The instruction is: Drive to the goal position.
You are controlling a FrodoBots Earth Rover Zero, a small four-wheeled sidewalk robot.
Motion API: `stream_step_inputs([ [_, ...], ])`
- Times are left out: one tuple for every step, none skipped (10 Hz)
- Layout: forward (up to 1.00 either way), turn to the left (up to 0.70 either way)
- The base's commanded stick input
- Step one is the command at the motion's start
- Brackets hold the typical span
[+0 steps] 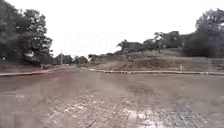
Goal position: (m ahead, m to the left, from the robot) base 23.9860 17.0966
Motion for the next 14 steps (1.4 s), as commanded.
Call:
stream_step_inputs([
  [0.70,0.27],
  [0.70,0.27],
  [0.70,0.27],
  [0.70,0.27],
  [0.70,0.27],
  [0.70,0.17],
  [0.70,0.00],
  [0.70,0.00],
  [0.70,0.00],
  [0.70,0.00],
  [0.70,0.00],
  [0.70,0.00],
  [0.70,0.00],
  [0.70,0.00],
])
